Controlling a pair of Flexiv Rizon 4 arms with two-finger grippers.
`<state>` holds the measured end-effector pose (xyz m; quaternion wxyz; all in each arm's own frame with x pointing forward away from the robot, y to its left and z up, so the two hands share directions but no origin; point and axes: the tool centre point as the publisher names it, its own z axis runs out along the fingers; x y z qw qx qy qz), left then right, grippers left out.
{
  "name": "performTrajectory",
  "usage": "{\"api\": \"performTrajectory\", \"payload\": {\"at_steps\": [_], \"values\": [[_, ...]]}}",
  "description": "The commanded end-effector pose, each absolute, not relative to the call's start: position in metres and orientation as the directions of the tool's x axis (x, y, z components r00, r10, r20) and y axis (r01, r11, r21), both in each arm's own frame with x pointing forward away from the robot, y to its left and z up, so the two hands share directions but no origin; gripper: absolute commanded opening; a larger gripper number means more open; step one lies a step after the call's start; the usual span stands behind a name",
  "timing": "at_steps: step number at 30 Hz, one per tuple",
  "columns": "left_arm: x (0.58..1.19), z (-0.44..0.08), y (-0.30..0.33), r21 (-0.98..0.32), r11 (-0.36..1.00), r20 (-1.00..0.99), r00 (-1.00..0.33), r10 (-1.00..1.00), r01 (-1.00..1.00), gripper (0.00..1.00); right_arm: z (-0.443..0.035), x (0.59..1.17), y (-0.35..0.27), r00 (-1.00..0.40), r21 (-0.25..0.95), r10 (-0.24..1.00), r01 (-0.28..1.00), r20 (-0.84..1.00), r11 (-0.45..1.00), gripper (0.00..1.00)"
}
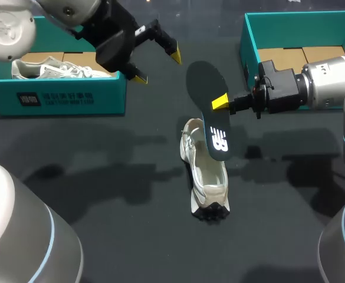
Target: Take the shoe out of the shoebox, open the shoe tongue, remove and reinsert the insole, then place the shoe into the shoebox
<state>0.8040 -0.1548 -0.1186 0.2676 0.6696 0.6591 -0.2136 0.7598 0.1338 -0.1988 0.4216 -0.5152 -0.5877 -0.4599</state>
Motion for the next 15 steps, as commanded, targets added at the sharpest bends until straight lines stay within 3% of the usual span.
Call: {"api": "performTrajectory", "payload": {"at_steps": [1, 15], "values": [[0.801, -0.123, -0.151, 0.084, 0.015, -0.823, 0.061, 0.565, 0.996, 1.0, -0.199, 0.759, 0.135, -0.113, 0.105, 0.221, 0.993, 0.969, 0.045, 0.0], [0.787, -0.168, -0.151, 0.136, 0.111, -0.935, 0.09, 0.343, 0.984, 1.0, -0.195, 0.76, 0.135, -0.121, 0.114, 0.175, 0.992, 0.977, 0.046, 0.0]]}}
